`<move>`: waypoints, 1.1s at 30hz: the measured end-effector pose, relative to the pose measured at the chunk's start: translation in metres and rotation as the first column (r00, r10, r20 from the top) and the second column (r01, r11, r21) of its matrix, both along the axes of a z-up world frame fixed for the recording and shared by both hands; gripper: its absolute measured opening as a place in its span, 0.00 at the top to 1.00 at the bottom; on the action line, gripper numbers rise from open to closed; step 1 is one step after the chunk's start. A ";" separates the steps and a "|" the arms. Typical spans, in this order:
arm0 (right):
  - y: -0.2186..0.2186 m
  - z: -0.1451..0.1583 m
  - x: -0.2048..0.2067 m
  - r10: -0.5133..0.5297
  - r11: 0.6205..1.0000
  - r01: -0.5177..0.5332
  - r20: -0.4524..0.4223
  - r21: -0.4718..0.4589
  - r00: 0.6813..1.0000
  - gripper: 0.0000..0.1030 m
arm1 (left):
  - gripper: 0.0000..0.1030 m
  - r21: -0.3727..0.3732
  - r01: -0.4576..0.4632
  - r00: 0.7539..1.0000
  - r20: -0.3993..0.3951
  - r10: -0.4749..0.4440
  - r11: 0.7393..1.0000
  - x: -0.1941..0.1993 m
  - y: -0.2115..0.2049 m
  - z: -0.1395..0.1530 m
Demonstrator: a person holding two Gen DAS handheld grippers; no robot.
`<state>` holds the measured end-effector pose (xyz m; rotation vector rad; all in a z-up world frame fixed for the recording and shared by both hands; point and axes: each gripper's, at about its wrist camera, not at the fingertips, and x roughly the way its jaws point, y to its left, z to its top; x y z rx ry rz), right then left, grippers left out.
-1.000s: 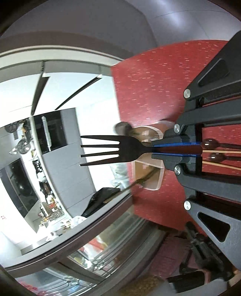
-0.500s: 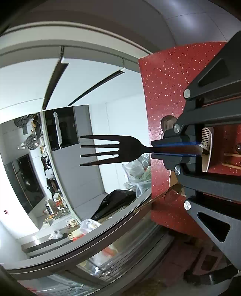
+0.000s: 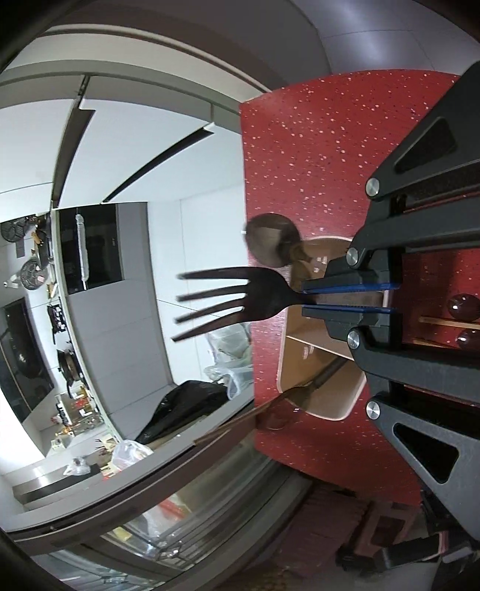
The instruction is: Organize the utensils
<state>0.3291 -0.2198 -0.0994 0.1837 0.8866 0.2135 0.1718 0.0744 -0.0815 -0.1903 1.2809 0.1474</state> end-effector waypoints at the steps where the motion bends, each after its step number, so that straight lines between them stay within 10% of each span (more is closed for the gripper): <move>1: 0.000 -0.002 -0.001 0.006 1.000 -0.006 -0.012 -0.002 1.000 0.94 | 0.80 0.006 -0.005 1.000 -0.004 0.005 1.000 0.000 0.001 -0.002; 8: 0.000 -0.011 -0.003 0.047 0.999 -0.045 -0.092 0.024 0.995 0.91 | 0.80 0.013 -0.036 0.998 -0.047 0.036 0.999 -0.001 0.009 -0.012; 12: -0.006 -0.004 -0.018 0.034 0.998 -0.029 -0.079 0.055 0.996 0.48 | 0.80 0.022 -0.055 0.998 -0.040 0.056 0.998 -0.003 0.014 -0.010; 20: 0.004 -0.002 -0.065 0.100 0.990 -0.090 -0.080 0.111 0.992 0.47 | 0.79 0.024 -0.022 0.997 0.070 0.020 0.999 -0.007 0.014 0.010; 24: 0.006 -0.020 -0.077 0.101 0.989 -0.083 -0.148 0.122 0.984 0.30 | 0.79 0.038 0.003 0.994 0.106 -0.007 0.999 -0.009 0.011 0.019; 29: -0.002 -0.041 -0.083 0.079 0.989 -0.047 -0.236 0.142 0.968 0.22 | 0.78 -0.086 0.054 0.991 0.129 -0.042 0.995 -0.013 0.008 0.023; 31: -0.004 -0.045 -0.087 0.069 0.989 -0.033 -0.250 0.144 0.966 0.22 | 0.00 -0.080 0.049 0.987 0.155 -0.036 0.996 -0.016 0.008 0.028; 33: -0.005 -0.047 -0.090 0.064 0.988 -0.026 -0.256 0.149 0.964 0.22 | 0.00 -0.074 0.047 0.982 0.187 -0.032 0.996 -0.015 0.005 0.020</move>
